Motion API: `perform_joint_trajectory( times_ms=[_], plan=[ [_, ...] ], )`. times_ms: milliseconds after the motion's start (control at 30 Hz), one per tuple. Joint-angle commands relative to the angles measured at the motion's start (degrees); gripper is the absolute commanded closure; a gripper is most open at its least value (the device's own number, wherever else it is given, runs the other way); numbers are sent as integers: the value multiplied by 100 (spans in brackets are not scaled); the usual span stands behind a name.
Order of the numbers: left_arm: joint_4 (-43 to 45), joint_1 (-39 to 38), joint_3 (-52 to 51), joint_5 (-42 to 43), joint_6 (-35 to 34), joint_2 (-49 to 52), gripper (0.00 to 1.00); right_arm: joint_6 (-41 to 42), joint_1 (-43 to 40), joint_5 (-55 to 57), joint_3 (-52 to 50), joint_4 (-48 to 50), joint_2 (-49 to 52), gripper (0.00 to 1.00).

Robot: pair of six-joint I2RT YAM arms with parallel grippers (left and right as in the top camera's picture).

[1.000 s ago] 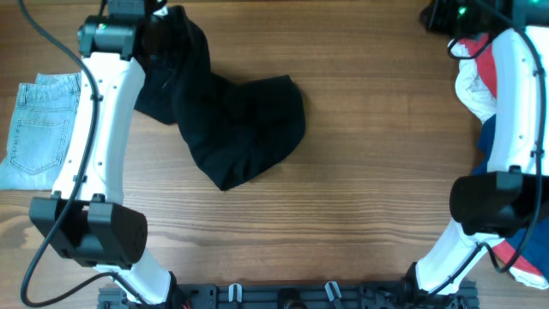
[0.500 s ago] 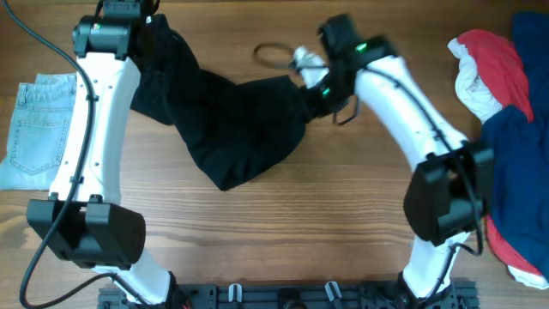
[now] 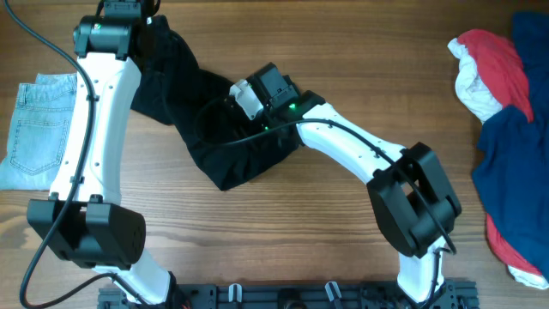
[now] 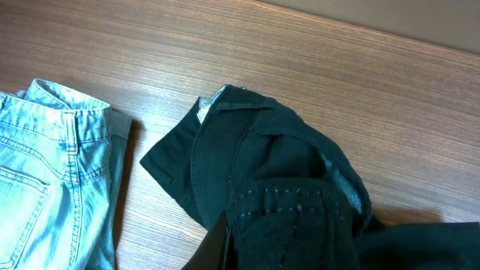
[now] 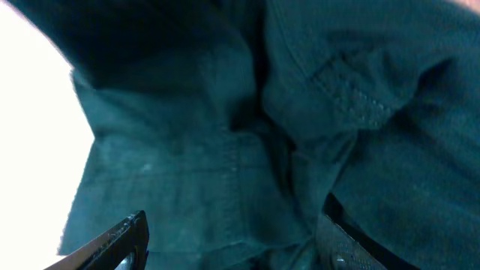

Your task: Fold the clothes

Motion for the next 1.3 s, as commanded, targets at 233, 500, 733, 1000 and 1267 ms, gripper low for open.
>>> perform_joint_trajectory(
  times_ms=[233, 500, 733, 1000, 1267],
  plan=[
    [0, 15, 55, -96, 28, -103, 94, 57, 24, 153, -26, 11, 450, 41],
    [0, 15, 55, -96, 28, -103, 94, 63, 90, -240, -26, -111, 614, 48],
    [-42, 15, 55, -96, 31, -103, 94, 573, 68, 662, 4, -254, 505, 96],
    [-105, 15, 55, -92, 31, -103, 94, 719, -330, 898, 286, -450, -1528, 96],
    [-238, 15, 55, 229, 28, -131, 95, 494, -363, 1408, 286, -1207, -2433, 96]
  ],
)
